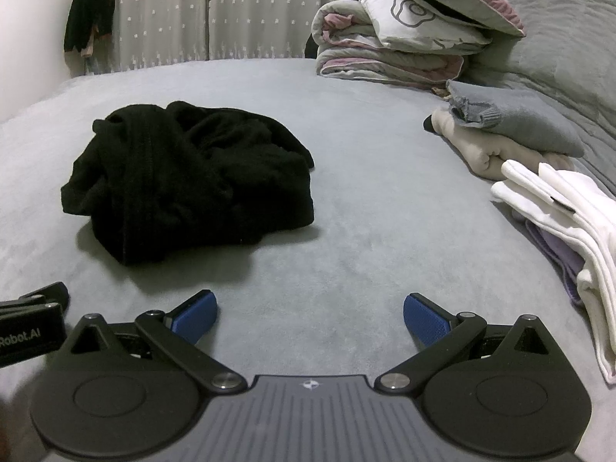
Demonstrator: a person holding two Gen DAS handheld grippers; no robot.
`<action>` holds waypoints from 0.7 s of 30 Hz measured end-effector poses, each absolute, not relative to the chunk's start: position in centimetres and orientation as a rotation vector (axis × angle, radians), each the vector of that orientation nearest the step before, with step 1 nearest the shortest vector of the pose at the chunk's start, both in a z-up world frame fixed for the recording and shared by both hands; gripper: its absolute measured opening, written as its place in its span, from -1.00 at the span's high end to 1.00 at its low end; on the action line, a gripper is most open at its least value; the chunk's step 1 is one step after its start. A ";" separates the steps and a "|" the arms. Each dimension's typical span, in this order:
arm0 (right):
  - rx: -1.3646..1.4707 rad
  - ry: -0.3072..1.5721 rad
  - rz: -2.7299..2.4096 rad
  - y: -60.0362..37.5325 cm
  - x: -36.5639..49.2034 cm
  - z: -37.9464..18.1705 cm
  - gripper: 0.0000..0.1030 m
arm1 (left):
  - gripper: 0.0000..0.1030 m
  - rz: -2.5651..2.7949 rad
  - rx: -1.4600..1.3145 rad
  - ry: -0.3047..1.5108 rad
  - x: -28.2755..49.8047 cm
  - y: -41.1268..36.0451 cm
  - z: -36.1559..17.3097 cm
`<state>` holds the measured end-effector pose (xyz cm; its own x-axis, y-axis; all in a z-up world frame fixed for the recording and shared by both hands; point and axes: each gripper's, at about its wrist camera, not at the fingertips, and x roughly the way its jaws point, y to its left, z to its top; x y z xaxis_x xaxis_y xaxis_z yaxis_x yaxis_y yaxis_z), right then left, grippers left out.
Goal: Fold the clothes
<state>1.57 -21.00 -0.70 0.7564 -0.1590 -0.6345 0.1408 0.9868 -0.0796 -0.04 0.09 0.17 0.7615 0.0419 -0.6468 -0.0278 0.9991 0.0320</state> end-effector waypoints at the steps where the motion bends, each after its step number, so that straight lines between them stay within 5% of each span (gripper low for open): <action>1: -0.022 0.696 -0.159 -21.1 1.6 -0.7 -1.00 | -1.00 0.036 0.017 0.705 0.0 0.2 0.2; 15: -0.085 0.660 0.017 -20.4 1.8 1.0 -0.99 | -1.00 0.028 -0.048 0.759 1.8 3.8 3.5; 21: -0.131 0.629 0.083 -19.3 2.7 2.7 -0.37 | -1.00 0.018 -0.023 0.735 3.6 5.1 5.7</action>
<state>2.67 -19.32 2.72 0.8059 0.0372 -0.5909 -0.1168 0.9884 -0.0970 3.62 5.06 5.71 0.7417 0.0079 -0.6707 -0.0243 0.9996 -0.0151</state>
